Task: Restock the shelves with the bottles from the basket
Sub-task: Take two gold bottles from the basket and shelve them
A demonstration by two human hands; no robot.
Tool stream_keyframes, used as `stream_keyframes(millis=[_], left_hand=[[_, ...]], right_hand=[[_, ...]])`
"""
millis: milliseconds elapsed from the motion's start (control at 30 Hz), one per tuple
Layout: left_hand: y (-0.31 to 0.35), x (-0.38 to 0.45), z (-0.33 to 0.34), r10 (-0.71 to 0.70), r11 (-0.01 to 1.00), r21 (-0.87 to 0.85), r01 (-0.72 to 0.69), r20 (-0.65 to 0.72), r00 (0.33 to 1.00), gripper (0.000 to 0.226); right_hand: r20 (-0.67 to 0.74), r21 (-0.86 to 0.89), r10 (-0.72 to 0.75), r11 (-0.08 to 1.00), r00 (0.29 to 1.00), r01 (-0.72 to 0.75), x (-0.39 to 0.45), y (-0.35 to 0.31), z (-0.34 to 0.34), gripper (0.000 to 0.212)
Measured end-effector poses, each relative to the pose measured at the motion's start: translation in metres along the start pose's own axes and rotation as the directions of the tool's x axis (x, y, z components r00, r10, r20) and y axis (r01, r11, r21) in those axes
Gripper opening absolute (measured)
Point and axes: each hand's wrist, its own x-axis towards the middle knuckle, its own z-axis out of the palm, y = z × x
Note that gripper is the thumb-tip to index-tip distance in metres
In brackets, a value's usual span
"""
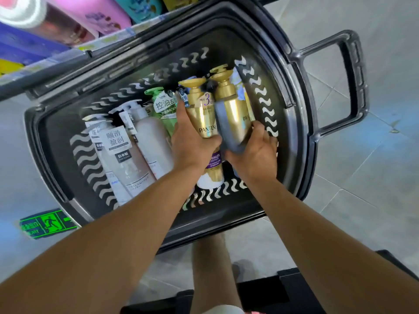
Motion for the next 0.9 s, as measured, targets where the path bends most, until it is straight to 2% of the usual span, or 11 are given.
stream_keyframes(millis=[167, 267, 433, 500, 633, 767, 900], left_hand=[[-0.007, -0.006, -0.042, 0.025, 0.980, -0.198, 0.011, 0.180, 0.983, 0.116], [-0.010, -0.006, -0.063, 0.007, 0.958, -0.280, 0.060, 0.235, 0.972, 0.112], [-0.023, -0.008, -0.088, -0.039, 0.941, -0.315, 0.128, 0.274, 0.961, 0.070], [-0.025, -0.008, -0.094, -0.031, 0.936, -0.323, 0.137, 0.312, 0.950, 0.064], [-0.025, -0.011, -0.105, -0.004, 0.930, -0.341, 0.133, 0.354, 0.935, 0.061], [-0.025, -0.019, -0.126, 0.045, 0.927, -0.359, 0.109, 0.396, 0.917, 0.063], [-0.013, -0.033, -0.163, 0.128, 0.931, -0.362, 0.037, 0.421, 0.898, 0.070]], right_hand=[[0.150, 0.085, -0.034, 0.996, 0.988, 0.022, -0.002, 0.005, -0.003, 0.087], [0.159, 0.024, -0.037, 0.999, 0.987, 0.034, -0.002, -0.002, 0.000, 0.088], [0.174, -0.093, 0.095, 0.992, 0.980, -0.080, 0.005, -0.013, 0.007, 0.095], [0.170, -0.090, 0.135, 0.989, 0.976, -0.121, 0.005, -0.018, 0.009, 0.090], [0.205, 0.136, 0.218, 0.959, 0.954, -0.248, -0.008, -0.026, 0.009, 0.074], [0.242, 0.278, 0.219, 0.918, 0.945, -0.284, -0.038, -0.039, -0.005, 0.066], [0.073, 0.446, 0.170, 0.876, 0.983, -0.185, -0.085, -0.075, -0.028, 0.071]])
